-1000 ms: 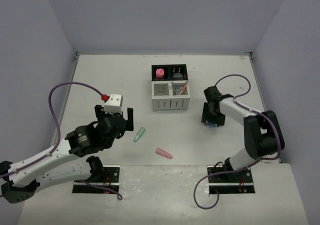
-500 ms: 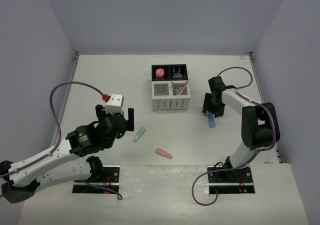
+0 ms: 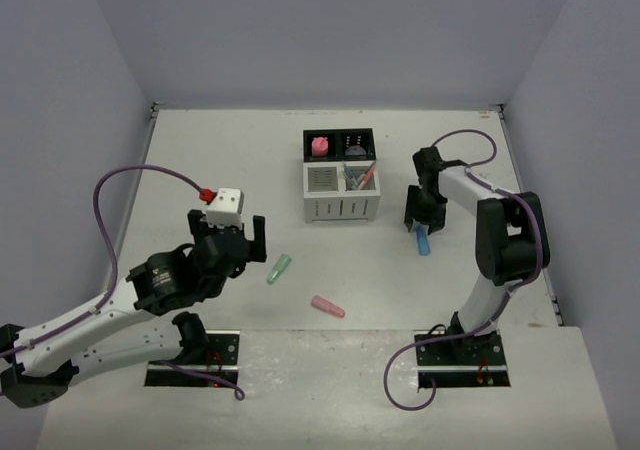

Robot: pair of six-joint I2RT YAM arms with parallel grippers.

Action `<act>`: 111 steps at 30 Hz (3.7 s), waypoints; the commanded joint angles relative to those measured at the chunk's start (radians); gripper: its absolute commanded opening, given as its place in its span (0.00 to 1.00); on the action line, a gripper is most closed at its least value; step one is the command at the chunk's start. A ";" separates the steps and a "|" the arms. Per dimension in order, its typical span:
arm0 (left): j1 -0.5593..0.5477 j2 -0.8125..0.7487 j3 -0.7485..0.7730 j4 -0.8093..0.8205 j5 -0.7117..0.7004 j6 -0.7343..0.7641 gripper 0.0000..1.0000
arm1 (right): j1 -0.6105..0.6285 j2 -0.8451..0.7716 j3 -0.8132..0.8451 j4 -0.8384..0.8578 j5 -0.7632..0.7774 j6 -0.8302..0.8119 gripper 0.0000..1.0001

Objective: Sort the stationery into containers
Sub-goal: Move the stationery to the center of the board, then pick up the stationery from the center of the board, then place the stationery in the storage box.

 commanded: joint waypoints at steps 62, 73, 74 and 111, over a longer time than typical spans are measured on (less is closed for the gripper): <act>0.018 -0.173 -0.002 0.026 -0.046 0.010 1.00 | 0.378 -0.550 -0.031 0.423 -0.014 -0.040 0.00; 0.022 -0.111 0.000 0.011 -0.063 -0.004 1.00 | 0.475 -0.177 0.245 0.644 0.041 -0.086 0.00; 0.023 -0.110 0.000 0.012 -0.062 -0.004 1.00 | 0.484 -0.162 0.247 0.650 0.043 -0.086 0.00; 0.028 -0.139 0.015 -0.039 -0.125 -0.063 1.00 | 0.839 -0.289 0.096 0.079 -0.061 -0.112 0.60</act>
